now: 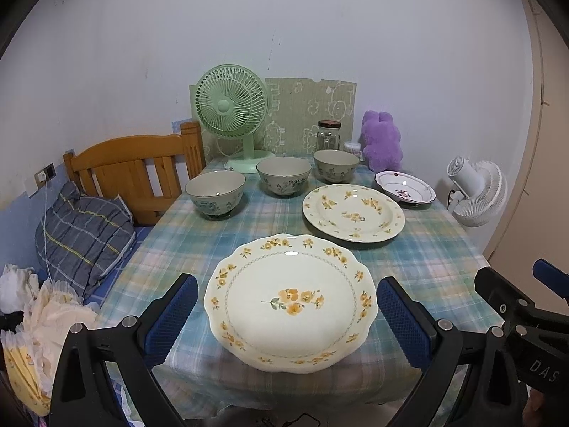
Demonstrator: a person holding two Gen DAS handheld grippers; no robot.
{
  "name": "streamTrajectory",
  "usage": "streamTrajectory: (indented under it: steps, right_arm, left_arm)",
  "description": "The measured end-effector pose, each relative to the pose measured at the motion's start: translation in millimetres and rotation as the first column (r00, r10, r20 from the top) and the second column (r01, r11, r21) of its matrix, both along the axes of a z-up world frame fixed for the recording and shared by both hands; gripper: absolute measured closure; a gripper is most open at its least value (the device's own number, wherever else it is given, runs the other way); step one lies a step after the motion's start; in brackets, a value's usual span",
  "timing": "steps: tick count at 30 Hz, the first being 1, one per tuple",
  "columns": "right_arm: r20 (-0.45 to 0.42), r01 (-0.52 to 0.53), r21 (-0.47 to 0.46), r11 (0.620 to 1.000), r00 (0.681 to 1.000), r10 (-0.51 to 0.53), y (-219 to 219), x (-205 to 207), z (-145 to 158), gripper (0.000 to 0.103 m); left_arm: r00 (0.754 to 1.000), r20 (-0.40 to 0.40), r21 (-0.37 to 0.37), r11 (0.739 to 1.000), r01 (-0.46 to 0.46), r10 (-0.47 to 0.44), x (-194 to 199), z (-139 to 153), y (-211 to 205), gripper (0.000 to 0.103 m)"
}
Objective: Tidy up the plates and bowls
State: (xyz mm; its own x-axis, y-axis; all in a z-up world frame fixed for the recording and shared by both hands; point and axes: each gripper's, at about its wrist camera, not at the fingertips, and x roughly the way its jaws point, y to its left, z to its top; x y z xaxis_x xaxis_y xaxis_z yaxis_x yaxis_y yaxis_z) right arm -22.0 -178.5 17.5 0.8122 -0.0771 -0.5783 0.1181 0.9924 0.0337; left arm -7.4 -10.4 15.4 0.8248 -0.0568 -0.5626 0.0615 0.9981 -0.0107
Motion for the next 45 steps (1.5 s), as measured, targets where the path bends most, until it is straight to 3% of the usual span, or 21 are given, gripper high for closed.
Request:
streamTrajectory:
  steps: [45]
  right_arm:
    - [-0.012, 0.017, -0.006, 1.000, 1.000, -0.018, -7.5, -1.4, 0.1, 0.000]
  left_arm:
    - [1.000, -0.006, 0.010, 1.000, 0.001, -0.001, -4.1, -4.7, -3.5, 0.003]
